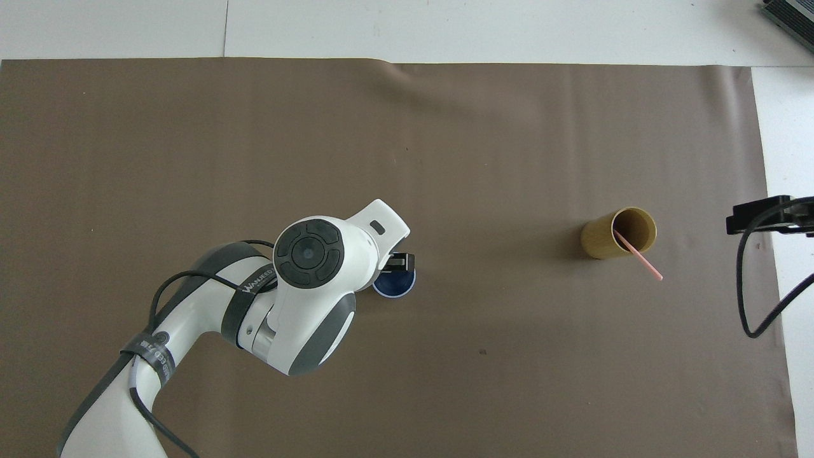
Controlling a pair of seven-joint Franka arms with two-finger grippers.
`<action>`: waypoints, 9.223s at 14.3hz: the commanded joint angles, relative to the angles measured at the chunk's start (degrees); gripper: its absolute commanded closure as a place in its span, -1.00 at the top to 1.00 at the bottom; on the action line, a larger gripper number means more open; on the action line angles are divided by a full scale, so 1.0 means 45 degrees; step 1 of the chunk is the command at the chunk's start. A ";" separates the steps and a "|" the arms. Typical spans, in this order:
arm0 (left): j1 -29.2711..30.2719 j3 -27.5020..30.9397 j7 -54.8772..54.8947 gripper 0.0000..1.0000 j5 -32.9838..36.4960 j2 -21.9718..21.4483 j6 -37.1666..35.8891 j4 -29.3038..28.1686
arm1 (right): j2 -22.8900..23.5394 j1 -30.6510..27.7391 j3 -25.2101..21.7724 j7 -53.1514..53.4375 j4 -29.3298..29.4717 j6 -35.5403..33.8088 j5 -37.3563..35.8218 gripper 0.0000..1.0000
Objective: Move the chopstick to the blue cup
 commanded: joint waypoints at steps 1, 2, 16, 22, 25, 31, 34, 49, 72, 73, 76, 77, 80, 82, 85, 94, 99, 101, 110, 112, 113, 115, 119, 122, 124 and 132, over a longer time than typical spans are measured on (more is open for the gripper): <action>0.0735 0.0028 0.0157 1.00 0.0574 -0.1104 -0.1145 -0.0149 | 0.0167 -0.0107 0.0064 0.0350 -0.0732 0.0421 0.0305 1.00; 0.1105 0.0028 0.0602 1.00 0.0633 -0.1456 -0.1478 -0.0188 | 0.0244 -0.0030 0.0084 0.0661 -0.1182 0.0675 0.0324 1.00; 0.5815 0.0047 0.6503 1.00 0.1297 -0.2243 -0.8429 0.5723 | 0.1789 0.0010 0.0181 0.0313 -0.3508 0.1459 0.1145 1.00; 0.6402 0.0028 0.7247 1.00 0.1452 -0.1811 -0.9821 0.7077 | 0.1671 -0.0009 0.0181 0.0293 -0.3628 0.1070 0.1711 -0.91; 0.6422 0.0047 0.7247 1.00 0.1434 -0.1986 -1.0228 0.6805 | 0.1748 -0.0029 0.0181 0.0410 -0.3472 0.0991 0.1731 -1.00; 0.6480 0.0067 0.7072 1.00 0.1376 -0.2398 -1.0739 0.6276 | 0.2276 -0.0224 0.0162 0.0469 -0.2009 -0.0082 0.1809 -1.00; 0.6578 0.0067 0.7110 1.00 0.1376 -0.2397 -1.0739 0.6295 | 0.2121 -0.0205 0.0162 0.0702 -0.1403 -0.0843 0.1828 -1.00; 0.6597 0.0067 0.7110 1.00 0.1376 -0.2397 -1.0739 0.6296 | 0.0832 0.1237 0.1099 0.9210 -0.0325 -0.2237 0.6161 -1.00; 0.6597 0.0067 0.7110 1.00 0.1376 -0.2397 -1.0739 0.6296 | 0.1651 0.5733 0.1099 1.5586 -0.2983 0.4271 0.9602 -1.00; 0.6597 0.0067 0.7110 1.00 0.1376 -0.2397 -1.0739 0.6296 | 0.1671 0.5733 0.1099 1.5586 -0.3002 0.4291 0.9602 -1.00; 0.6578 0.0067 0.7110 1.00 0.1376 -0.2397 -1.0758 0.6296 | 0.2215 0.5810 0.1099 1.5547 -0.3022 0.4833 0.9602 -1.00; 0.6578 0.0067 0.7110 1.00 0.1376 -0.2397 -1.0739 0.6296 | 0.2353 0.5869 0.1099 1.5566 -0.3061 0.5244 0.9621 -1.00; 0.6597 0.0067 0.7110 1.00 0.1376 -0.2397 -1.0739 0.6296 | 0.2433 0.5869 0.1099 1.5527 -0.3158 0.5502 0.9641 -1.00; 0.6597 0.0067 0.7110 1.00 0.1376 -0.2397 -1.0739 0.6296 | 0.2374 0.5869 0.1099 1.5508 -0.3314 0.5522 0.9641 0.21; 0.6597 0.0067 0.7110 1.00 0.1376 -0.2397 -1.0739 0.6296 | 0.2529 0.5695 0.1099 1.4984 -0.3043 0.5386 0.9368 1.00; 0.6597 0.0067 0.7110 1.00 0.1376 -0.2397 -1.0758 0.6296 | 0.1965 0.5206 0.0963 1.3207 -0.2026 0.4955 0.4629 1.00; 0.6597 0.0067 0.7110 1.00 0.1376 -0.2397 -1.0739 0.6296 | 0.1360 0.4095 0.0943 0.8488 -0.1987 0.4351 0.1833 1.00; 0.6597 0.0067 0.7110 1.00 0.1376 -0.2397 -1.0739 0.6296 | 0.0970 0.3256 0.0943 0.6628 -0.1987 0.3728 0.1731 1.00; 0.6597 0.0067 0.7110 1.00 0.1376 -0.2397 -1.0758 0.6296 | 0.0577 0.0948 0.0885 0.4492 -0.0409 0.1638 0.0111 1.00; 0.6597 0.0067 0.7110 1.00 0.1376 -0.2397 -1.0739 0.6315 | 0.0577 0.0947 0.0885 0.4492 0.0198 0.0935 -0.0027 1.00; 0.6597 0.0067 0.7110 1.00 0.1376 -0.2397 -1.0758 0.6334 | 0.0558 0.0948 0.0865 0.4492 0.0471 0.0680 -0.0008 1.00; 0.6597 0.0067 0.7110 1.00 0.1376 -0.2397 -1.0739 0.6335 | 0.0519 0.0909 0.0787 0.4473 0.1057 0.0057 0.0032 1.00; 0.6597 0.0067 0.7111 1.00 0.1376 -0.2417 -1.0837 0.6315 | 0.0325 0.0733 -0.0011 0.2630 0.1724 -0.0983 0.0108 1.00; 0.6675 0.0067 0.7071 1.00 0.1356 -0.2417 -1.0719 0.6315 | -0.0087 0.0752 -0.0248 0.0762 0.0924 -0.0904 -0.0007 1.00; 0.6676 0.0067 0.7072 1.00 0.1356 -0.2417 -1.0758 0.6315 | -0.0106 0.0752 -0.0209 0.0898 0.0884 -0.0866 0.0051 1.00; 0.6676 0.0067 0.7071 1.00 0.1336 -0.2417 -1.0758 0.6315 | -0.0282 0.0674 -0.0268 0.0762 0.0318 -0.0494 -0.0006 1.00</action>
